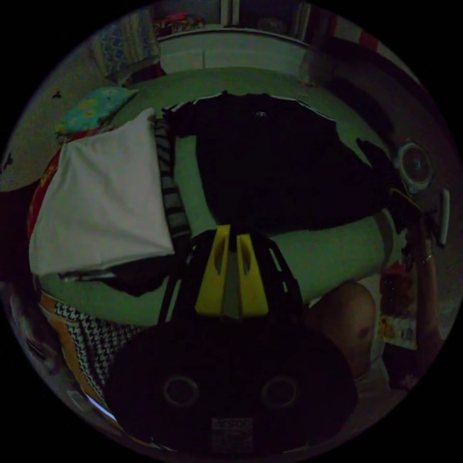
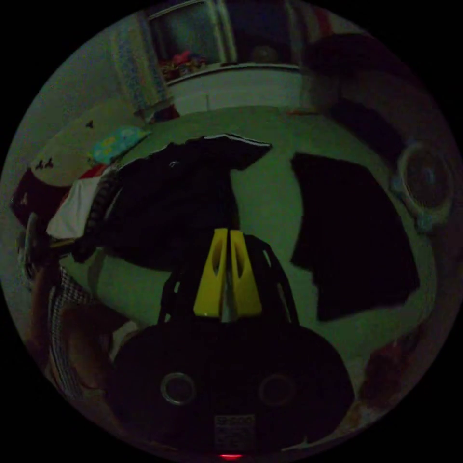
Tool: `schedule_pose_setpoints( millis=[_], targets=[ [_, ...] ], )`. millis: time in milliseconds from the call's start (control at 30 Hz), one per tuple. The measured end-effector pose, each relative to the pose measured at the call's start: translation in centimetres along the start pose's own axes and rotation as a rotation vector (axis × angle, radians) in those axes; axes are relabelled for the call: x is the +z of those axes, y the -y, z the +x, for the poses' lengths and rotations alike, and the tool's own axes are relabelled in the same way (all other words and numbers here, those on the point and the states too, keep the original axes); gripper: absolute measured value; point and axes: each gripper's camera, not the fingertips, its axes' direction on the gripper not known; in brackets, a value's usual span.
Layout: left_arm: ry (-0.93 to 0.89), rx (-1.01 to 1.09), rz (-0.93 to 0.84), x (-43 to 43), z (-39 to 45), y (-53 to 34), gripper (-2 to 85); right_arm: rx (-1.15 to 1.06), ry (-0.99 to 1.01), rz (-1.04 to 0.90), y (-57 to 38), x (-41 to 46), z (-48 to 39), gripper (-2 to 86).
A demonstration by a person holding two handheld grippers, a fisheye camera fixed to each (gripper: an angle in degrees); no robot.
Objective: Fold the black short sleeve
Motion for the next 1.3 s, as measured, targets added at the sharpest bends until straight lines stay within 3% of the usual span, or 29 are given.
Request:
schedule_pose_setpoints(
  millis=[167,267,433,567,767,1000,1200,1300],
  targets=[
    [-0.125,0.003,-0.029,0.7,-0.3,-5.7,4.2,0.237,0.162,-0.111,-6.9,0.3,5.1,-1.5],
    [-0.084,0.012,-0.091,1.7,0.2,-9.0,5.3,0.230,0.227,-0.076,-9.8,-1.6,6.1,-1.0],
    [-0.033,-0.013,-0.115,1.8,-0.2,-13.6,5.3,0.048,0.120,-0.041,-12.1,-5.3,4.0,-0.4],
    [-0.092,-0.066,-0.074,1.5,-0.9,-15.9,6.3,-0.219,0.021,0.028,-12.5,-7.3,-1.0,3.4],
    [-0.038,-0.045,-0.082,2.8,0.8,-17.4,11.7,-0.571,-0.151,-0.067,-13.7,-4.7,-6.5,9.4],
    [-0.106,-0.059,-0.098,5.0,1.1,-18.6,15.8,-0.493,-0.204,-0.207,-14.0,-1.1,-5.6,6.5],
    [-0.080,-0.034,-0.114,5.4,1.4,-20.9,15.4,-0.487,-0.167,-0.144,-15.5,-4.4,-5.3,-1.0],
    [-0.110,-0.023,-0.127,4.9,1.0,-21.7,9.9,-0.456,-0.070,-0.074,-15.8,-8.5,-4.6,-1.2]
  ],
)
